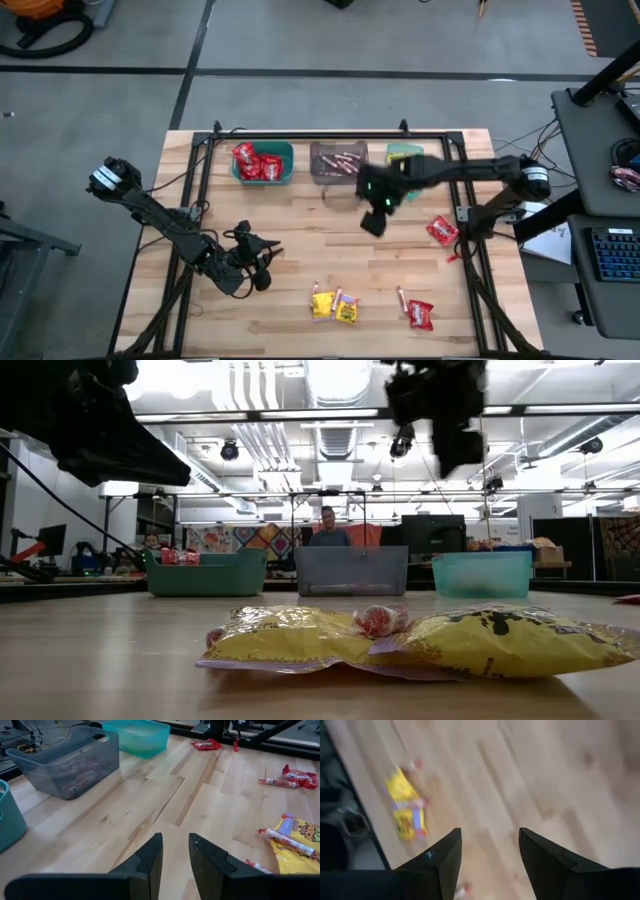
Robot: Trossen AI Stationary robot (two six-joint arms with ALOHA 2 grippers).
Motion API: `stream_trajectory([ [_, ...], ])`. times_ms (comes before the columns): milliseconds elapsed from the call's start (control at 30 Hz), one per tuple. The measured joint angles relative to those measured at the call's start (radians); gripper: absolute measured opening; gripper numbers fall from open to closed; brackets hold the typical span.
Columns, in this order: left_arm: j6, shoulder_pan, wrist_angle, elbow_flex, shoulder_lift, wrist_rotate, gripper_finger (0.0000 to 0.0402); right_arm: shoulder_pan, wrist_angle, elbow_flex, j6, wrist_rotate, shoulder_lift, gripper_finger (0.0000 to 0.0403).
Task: Sort candy
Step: Put the red candy into the green bin
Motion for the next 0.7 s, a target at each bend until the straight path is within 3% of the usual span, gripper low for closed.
stream_trajectory([
  [267, 0.028, 0.000, 0.007, 0.000, 0.000, 0.000, 0.0079, 0.191, -0.293, -0.007, 0.237, 0.219, 0.001, 0.0186],
  [467, 0.053, 0.000, 0.009, 0.000, 0.000, 0.000, 0.0079, 0.194, -0.442, -0.066, 0.367, 0.327, 0.001, 0.0187],
  [700, 0.053, 0.000, 0.016, 0.000, 0.000, 0.000, 0.0079, 0.151, -0.439, -0.273, 0.434, 0.331, 0.001, 0.0189],
])
